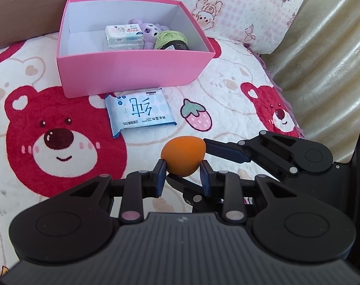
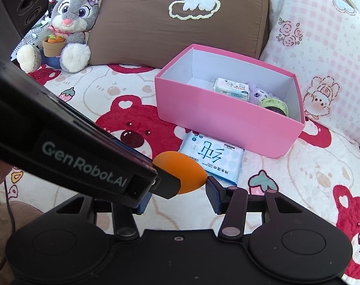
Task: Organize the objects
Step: 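Lift the orange sponge with the left gripper and carry it over the pink box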
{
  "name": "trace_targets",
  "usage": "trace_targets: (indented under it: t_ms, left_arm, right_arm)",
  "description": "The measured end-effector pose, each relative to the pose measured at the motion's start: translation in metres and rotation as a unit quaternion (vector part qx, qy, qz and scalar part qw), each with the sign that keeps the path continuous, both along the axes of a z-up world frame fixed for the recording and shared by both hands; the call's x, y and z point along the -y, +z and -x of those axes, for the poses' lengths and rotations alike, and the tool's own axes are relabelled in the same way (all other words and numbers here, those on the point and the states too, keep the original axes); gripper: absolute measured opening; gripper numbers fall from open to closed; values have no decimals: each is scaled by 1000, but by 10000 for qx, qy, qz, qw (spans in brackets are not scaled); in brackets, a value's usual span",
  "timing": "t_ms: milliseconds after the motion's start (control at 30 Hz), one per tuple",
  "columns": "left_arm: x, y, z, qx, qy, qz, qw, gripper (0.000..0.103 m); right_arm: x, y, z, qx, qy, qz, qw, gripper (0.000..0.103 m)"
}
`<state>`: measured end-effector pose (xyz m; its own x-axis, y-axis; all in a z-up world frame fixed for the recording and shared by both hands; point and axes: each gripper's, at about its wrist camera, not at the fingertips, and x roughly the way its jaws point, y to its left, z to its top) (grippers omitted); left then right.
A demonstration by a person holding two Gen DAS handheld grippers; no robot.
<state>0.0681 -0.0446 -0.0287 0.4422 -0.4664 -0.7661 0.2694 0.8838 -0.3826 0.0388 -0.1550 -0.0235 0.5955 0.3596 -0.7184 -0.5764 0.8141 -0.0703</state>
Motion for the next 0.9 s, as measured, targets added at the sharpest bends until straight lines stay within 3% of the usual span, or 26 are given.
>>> trace_targets:
  t_ms: [900]
  left_arm:
    - [-14,56,-8,403,38,197,9990,29]
  right_arm:
    - [-8,47,-12,526,190,151,9983,55]
